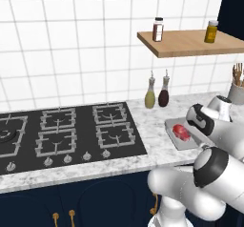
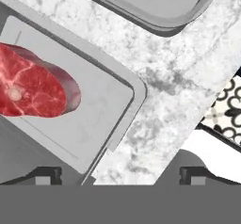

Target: Take the meat container that has the steak and place it on the second highest rack of the freezer. Then take the vegetable container that has the carrot and avocado and place it on the highest rack of the freezer.

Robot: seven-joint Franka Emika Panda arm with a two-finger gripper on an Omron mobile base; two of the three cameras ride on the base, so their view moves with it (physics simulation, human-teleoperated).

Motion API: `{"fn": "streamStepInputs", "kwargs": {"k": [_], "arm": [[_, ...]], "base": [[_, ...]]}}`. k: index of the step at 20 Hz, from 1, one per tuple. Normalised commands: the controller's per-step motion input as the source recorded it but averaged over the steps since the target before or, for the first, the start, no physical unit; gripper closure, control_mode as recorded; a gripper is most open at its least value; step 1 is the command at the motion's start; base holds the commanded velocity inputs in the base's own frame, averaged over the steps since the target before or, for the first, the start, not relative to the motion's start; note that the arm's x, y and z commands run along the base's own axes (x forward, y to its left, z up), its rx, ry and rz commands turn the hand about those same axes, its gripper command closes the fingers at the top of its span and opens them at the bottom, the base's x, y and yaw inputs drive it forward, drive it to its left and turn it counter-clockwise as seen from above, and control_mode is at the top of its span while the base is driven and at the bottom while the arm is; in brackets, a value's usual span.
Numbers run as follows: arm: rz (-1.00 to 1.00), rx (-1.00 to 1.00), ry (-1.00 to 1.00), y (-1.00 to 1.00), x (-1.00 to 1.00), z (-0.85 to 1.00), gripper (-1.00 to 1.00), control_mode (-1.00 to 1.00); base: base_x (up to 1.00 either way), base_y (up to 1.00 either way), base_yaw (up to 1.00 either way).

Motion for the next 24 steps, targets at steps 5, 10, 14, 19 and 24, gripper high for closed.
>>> {"fn": "streamStepInputs", "kwargs": {"k": [5,10,14,19,24], "arm": [[-0.01,0.0,0.04,0.0,0.5,-0.28,-1.0,-1.0],[0.0,0.0,0.0,0.0,-0.06,-0.39,-1.0,-1.0],[0.0,0.0,0.0,0.0,-0.05,-0.33,1.0,-1.0],[-0.02,-0.02,0.0,0.0,0.0,-0.17,1.0,-1.0],[-0.02,-0.07,0.0,0.0,0.0,-0.01,1.0,-1.0]], "base": [[0.0,0.0,0.0],[0.0,0.0,0.0],[0.0,0.0,0.0],[0.0,0.0,0.0],[0.0,0.0,0.0]]}}
